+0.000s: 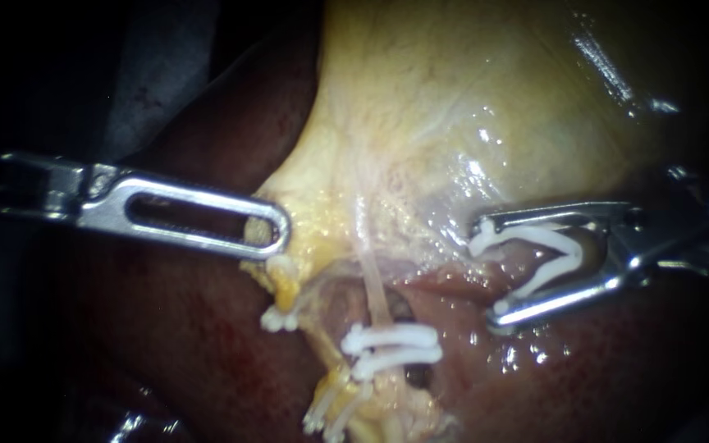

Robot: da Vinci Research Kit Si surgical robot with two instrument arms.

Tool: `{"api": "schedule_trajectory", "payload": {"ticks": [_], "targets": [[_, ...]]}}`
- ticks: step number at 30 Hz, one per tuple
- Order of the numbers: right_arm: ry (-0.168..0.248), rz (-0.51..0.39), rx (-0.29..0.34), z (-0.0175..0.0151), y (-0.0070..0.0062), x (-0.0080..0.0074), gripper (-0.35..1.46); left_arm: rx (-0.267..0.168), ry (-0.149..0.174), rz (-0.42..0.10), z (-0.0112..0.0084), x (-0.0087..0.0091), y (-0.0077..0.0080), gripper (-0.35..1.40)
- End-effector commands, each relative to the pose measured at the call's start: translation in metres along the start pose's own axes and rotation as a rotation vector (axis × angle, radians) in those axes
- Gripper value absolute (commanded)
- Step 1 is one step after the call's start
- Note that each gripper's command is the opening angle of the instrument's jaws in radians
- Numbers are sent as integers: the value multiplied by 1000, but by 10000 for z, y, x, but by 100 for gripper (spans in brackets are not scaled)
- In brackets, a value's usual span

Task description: Clipping third clip right tube

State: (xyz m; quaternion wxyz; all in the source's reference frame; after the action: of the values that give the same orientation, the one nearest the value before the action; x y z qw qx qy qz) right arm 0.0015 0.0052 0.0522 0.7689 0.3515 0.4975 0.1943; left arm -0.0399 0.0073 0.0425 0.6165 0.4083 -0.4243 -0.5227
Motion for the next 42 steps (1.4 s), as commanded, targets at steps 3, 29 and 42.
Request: {"api": "schedule_trajectory", "payload": {"ticks": [3, 29, 42], "targets": [[-4, 19, 11, 9, -1, -4, 56, -1, 0, 0, 0, 0, 0, -35], [-27, 82, 59, 69, 24, -34, 53, -5, -5, -1, 5, 4, -8, -35], [-27, 80, 58, 68, 37, -37, 53, -6, -10, -2, 6, 6, -11, -35]]}}
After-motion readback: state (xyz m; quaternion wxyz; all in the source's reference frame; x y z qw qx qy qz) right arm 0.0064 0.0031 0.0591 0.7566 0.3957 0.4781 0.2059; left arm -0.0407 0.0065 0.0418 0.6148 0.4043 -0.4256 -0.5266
